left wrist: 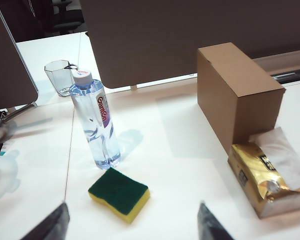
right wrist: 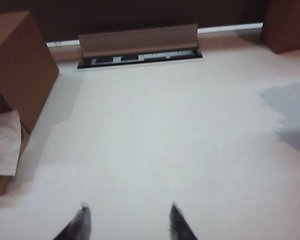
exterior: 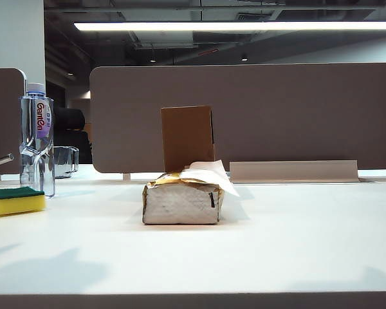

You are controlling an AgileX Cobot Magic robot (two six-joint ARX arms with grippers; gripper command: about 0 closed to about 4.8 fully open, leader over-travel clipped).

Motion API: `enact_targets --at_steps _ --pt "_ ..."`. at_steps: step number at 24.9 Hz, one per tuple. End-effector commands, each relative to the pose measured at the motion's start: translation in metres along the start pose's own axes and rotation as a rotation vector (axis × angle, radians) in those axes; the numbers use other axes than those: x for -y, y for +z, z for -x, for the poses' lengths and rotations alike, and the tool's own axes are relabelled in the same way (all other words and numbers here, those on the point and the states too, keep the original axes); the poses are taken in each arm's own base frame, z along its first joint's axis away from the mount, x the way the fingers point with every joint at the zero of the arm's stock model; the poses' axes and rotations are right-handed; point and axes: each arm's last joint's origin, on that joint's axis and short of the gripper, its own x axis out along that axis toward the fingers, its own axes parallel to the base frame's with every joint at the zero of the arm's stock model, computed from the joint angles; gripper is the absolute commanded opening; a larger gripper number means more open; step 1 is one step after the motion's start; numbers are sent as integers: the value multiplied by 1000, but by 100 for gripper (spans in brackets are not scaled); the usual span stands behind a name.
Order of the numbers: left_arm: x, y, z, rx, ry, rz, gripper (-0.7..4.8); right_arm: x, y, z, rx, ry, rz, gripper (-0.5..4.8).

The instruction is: Move the sponge from right to left to wipe the table, avoiding obstacles on the table, and finally reaching the bottle of mineral water.

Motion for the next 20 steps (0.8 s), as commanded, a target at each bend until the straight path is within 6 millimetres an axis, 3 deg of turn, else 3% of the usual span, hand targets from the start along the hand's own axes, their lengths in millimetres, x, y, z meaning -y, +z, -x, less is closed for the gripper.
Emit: enact_targets --at_steps 1,4,6,8,11,13,16,20 --pt "0 -3 -8 62 8 24 327 0 -3 -2 37 5 6 201" --pt "1 -10 -15 68 -10 42 275 1 -10 -6 29 4 5 198" --pt "1 -17 -20 54 -12 43 273 2 -17 -9 29 3 5 195" --pt "2 -24 -24 31 -11 45 272 2 -27 -14 47 5 4 105" --pt "3 -30 -25 31 -6 46 268 3 -36 -17 58 5 -1 95" --pt "4 -36 -24 42 -5 45 265 4 -44 -20 72 6 -3 42" --pt "5 -46 -23 66 -2 43 163 4 -46 -22 100 8 -22 11" --pt "8 -64 -21 78 -2 52 115 4 -44 -21 126 8 -44 -5"
